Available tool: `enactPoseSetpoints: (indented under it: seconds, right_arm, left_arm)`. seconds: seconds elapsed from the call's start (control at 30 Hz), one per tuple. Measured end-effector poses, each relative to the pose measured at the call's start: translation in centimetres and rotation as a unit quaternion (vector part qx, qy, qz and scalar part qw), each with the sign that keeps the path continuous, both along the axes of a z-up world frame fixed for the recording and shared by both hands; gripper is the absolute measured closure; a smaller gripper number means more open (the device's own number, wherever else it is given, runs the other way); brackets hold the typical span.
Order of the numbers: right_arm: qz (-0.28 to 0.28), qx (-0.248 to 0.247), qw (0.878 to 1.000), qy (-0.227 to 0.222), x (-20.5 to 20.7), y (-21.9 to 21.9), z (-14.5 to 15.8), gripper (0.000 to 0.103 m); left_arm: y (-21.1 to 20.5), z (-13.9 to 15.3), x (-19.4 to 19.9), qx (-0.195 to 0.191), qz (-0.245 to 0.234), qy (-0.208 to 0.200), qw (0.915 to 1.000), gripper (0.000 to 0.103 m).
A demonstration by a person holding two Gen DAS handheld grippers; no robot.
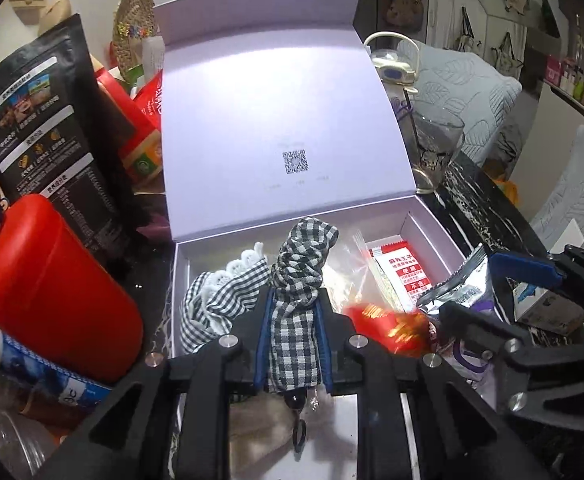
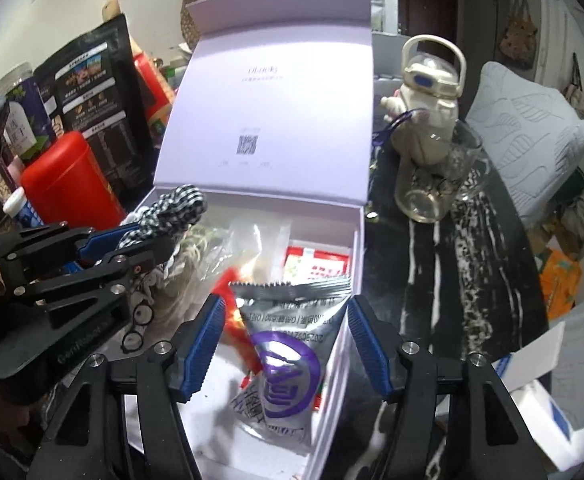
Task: Organize soft objects
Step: 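Lower the scrunchie and packet into the box and open both grippers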
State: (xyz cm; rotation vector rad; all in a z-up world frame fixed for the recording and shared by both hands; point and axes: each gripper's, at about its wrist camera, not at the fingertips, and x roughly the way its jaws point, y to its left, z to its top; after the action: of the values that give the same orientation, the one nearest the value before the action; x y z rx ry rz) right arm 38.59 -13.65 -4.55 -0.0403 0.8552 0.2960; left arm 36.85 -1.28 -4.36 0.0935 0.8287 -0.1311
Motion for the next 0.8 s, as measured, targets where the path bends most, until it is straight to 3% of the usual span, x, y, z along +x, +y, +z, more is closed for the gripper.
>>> enactPoseSetpoints:
  seconds: [0.17, 0.43, 0.47, 0.53, 0.57, 0.6, 0.8]
  right_arm:
    - [-0.014, 0.003, 0.999, -0.032, -0.7, -1.0, 2.0, 0.03]
    - [-0.036, 0.004, 0.997, -0.072, -2.8, -2.6, 5.3, 0.027]
    - [-0.039, 0.005, 0.996, -0.076, -3.2, -2.8, 5.6, 0.027]
    - [-0.044, 0.01, 0.996, -0.081, -4.1, -3.1, 6.2, 0.026]
    - [-0.043, 0.01, 0.996, -0.08, -4.5, -3.2, 6.3, 0.026]
    - [-0.041, 0.01, 0.996, -0.08, -5.0, -3.3, 6.4, 0.026]
    - [-0.041, 0.01, 0.995, -0.092, -8.2, -3.5, 7.8, 0.026]
  left_arm:
    - [0.3, 0.8, -0.5, -0.003, 0.0, -0.005, 1.0, 0.083]
    - [0.9, 3.3, -2.7, -0.012, 0.01, -0.031, 0.9994, 0.082]
    - [1.0, 3.6, -3.1, -0.015, 0.012, -0.034, 0.9992, 0.076]
    - [1.2, 4.5, -4.2, -0.021, 0.016, -0.048, 0.9985, 0.045]
    - [1.3, 4.9, -4.7, -0.023, 0.018, -0.055, 0.9981, 0.012]
    - [1.5, 5.4, -5.4, -0.026, 0.018, -0.067, 0.9972, 0.0]
    - [1.7, 8.3, -9.1, -0.023, 0.024, -0.102, 0.9943, 0.0]
